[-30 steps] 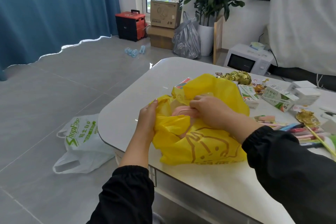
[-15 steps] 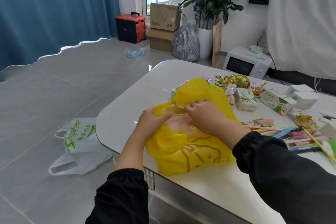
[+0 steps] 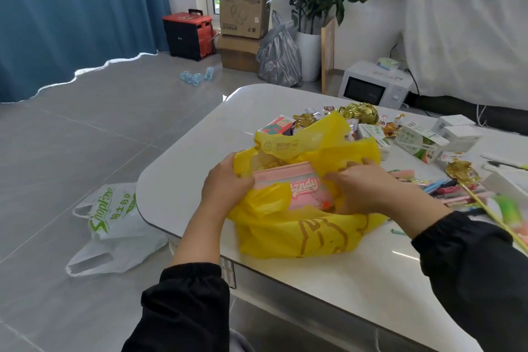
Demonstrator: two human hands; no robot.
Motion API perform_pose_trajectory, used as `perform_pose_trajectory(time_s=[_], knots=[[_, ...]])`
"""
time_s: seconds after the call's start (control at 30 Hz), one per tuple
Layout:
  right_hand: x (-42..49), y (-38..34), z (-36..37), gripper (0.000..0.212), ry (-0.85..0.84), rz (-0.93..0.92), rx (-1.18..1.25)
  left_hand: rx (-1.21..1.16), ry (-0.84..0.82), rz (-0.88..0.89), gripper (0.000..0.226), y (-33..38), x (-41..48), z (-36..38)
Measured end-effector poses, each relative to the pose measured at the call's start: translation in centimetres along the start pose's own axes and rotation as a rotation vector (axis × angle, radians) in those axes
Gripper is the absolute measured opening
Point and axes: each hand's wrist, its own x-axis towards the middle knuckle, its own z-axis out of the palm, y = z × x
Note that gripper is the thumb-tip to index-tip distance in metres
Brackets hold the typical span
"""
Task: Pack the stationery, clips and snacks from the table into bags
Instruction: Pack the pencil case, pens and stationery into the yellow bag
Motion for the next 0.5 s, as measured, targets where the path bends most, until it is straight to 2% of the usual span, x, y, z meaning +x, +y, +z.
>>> perform_pose_trajectory(time_s=[0.07, 0.13, 0.2, 0.27, 0.33, 0.4, 0.5], knots=[[-0.2, 0.1, 1.6, 0.082, 0.044, -0.013, 0.08, 0.193, 0.068, 0.074, 0.08, 0.5, -0.5, 0.5], [-0.2, 0.0, 2.6, 0.087, 0.074, -0.016, 0.193, 0.328, 0.165, 0.259, 0.086, 1.5, -1.3, 1.6], [-0.1, -0.1, 3.4, 0.093, 0.089, -0.019, 0.325, 0.354, 0.071, 0.371, 0.084, 2.4, -2.2, 3.4], [-0.1, -0.2, 3.8, 0.097, 0.094, 0.006, 0.495, 0.429, -0.085, 0.383, 0.086, 2.5, -2.9, 5.3], [0.0, -0.5, 3.9, 0.096, 0.112, 0.035, 0.637, 0.556, -0.144, 0.391, 0.09, 2.1, -3.1, 6.3], [0.1, -1.0, 3.8, 0.086, 0.157, 0.054, 0.752, 0.617, -0.135, 0.39, 0.089, 1.5, -2.7, 6.6], [0.0, -1.1, 3.6, 0.054, 0.324, 0.082, 0.871, 0.672, -0.116, 0.375, 0.086, 0.9, -2.1, 6.7]])
